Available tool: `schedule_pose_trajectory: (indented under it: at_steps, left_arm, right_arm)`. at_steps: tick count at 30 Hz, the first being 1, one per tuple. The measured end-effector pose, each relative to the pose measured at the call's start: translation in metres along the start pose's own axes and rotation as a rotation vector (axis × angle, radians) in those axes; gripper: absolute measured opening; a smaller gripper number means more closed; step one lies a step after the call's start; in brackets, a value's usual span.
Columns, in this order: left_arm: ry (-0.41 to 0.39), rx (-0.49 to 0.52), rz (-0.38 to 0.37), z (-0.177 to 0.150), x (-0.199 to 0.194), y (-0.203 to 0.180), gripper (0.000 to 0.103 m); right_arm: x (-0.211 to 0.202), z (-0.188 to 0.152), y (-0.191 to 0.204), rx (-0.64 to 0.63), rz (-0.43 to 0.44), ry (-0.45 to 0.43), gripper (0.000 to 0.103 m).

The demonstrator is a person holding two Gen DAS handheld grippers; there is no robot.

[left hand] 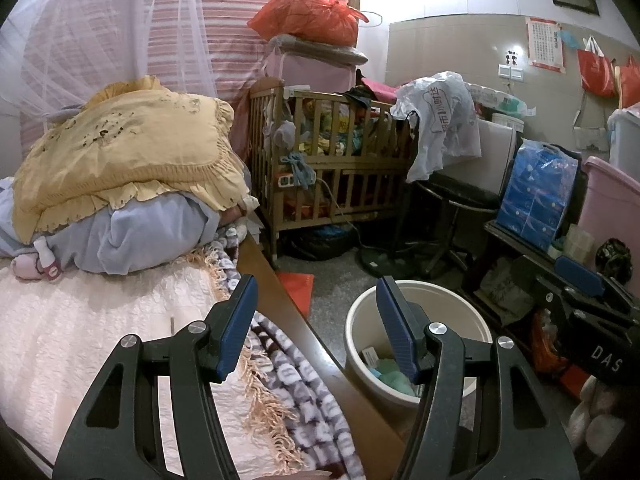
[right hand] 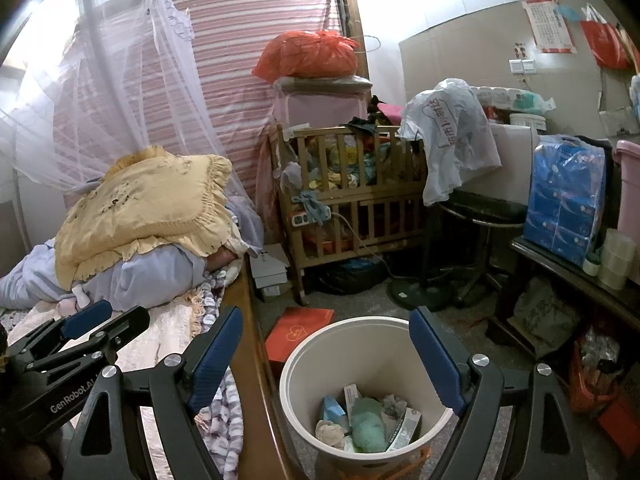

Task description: Collect trash

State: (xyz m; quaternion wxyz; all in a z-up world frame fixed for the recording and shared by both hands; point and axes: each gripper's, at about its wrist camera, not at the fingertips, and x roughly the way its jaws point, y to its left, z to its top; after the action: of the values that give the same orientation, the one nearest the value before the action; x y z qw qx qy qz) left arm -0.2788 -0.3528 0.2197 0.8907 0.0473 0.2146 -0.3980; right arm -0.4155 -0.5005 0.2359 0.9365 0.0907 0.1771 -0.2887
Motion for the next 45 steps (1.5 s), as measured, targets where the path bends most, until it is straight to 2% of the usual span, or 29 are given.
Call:
schedule_pose_trajectory:
  at_steps: [45]
  left_arm:
    - [0.007,-0.004,-0.001,-0.0004,0.0007,-0.0008,0.06]
  right_arm:
    - [-0.0012,-0.0007,0.0023,-0.002,-0.006,0.002,0.087]
